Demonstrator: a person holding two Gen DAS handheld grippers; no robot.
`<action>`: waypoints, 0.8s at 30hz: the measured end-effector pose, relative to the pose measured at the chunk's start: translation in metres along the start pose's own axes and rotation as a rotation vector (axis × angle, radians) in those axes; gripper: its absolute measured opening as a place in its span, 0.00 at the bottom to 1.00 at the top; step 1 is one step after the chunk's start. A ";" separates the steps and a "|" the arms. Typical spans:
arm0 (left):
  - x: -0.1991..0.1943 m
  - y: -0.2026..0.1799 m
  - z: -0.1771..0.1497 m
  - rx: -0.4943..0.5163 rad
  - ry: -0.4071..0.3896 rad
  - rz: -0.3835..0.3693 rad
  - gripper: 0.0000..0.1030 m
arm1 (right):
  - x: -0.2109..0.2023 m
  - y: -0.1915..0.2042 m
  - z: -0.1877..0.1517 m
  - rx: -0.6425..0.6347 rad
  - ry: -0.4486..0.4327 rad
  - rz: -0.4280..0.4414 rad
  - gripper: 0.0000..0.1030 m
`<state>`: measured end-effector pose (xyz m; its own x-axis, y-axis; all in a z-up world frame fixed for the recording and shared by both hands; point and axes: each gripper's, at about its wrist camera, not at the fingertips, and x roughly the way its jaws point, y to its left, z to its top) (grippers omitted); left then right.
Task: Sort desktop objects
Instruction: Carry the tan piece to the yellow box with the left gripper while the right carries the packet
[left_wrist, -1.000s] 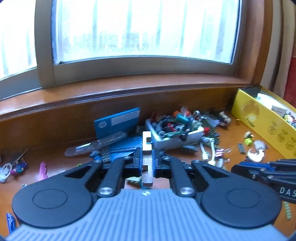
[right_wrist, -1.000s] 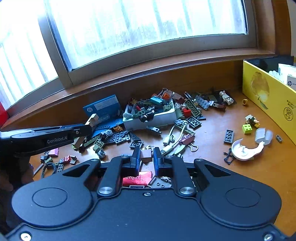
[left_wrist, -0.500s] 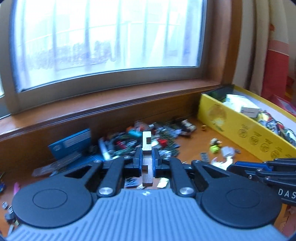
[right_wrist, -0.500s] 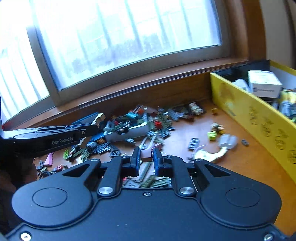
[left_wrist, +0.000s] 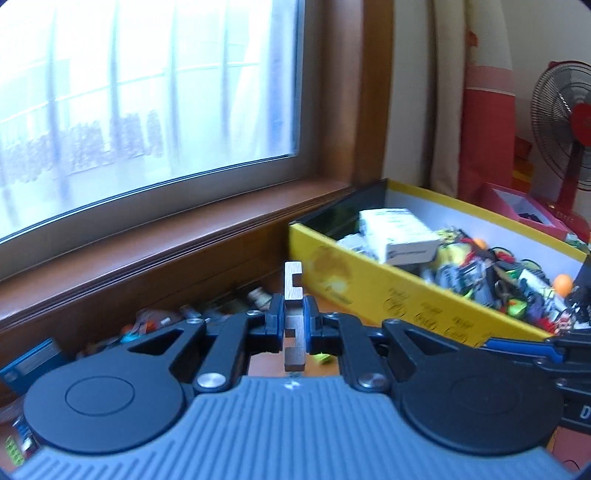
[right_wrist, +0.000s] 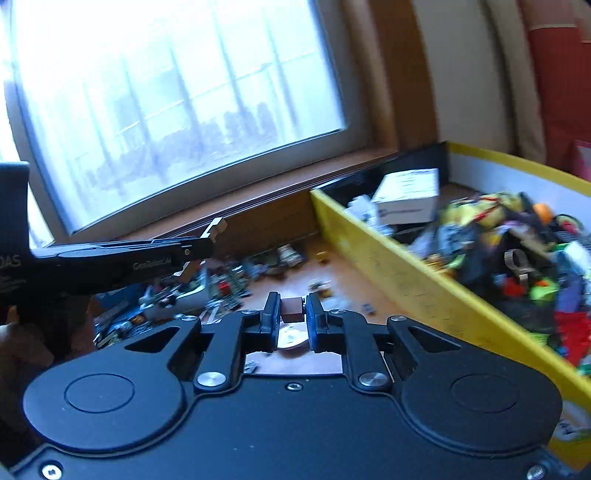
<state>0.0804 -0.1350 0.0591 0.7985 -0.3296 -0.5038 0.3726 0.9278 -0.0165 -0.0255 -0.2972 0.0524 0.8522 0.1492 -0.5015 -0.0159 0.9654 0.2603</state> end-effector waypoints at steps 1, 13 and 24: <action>0.004 -0.006 0.004 0.004 -0.001 -0.008 0.12 | -0.003 -0.007 0.002 0.007 -0.005 -0.010 0.14; 0.064 -0.098 0.039 0.060 -0.007 -0.117 0.12 | -0.031 -0.092 0.023 0.050 -0.052 -0.094 0.14; 0.124 -0.161 0.055 0.094 0.037 -0.142 0.12 | -0.042 -0.165 0.040 0.102 -0.077 -0.140 0.14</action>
<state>0.1453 -0.3349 0.0466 0.7176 -0.4478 -0.5334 0.5240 0.8517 -0.0100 -0.0383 -0.4715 0.0634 0.8799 -0.0058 -0.4751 0.1554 0.9484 0.2763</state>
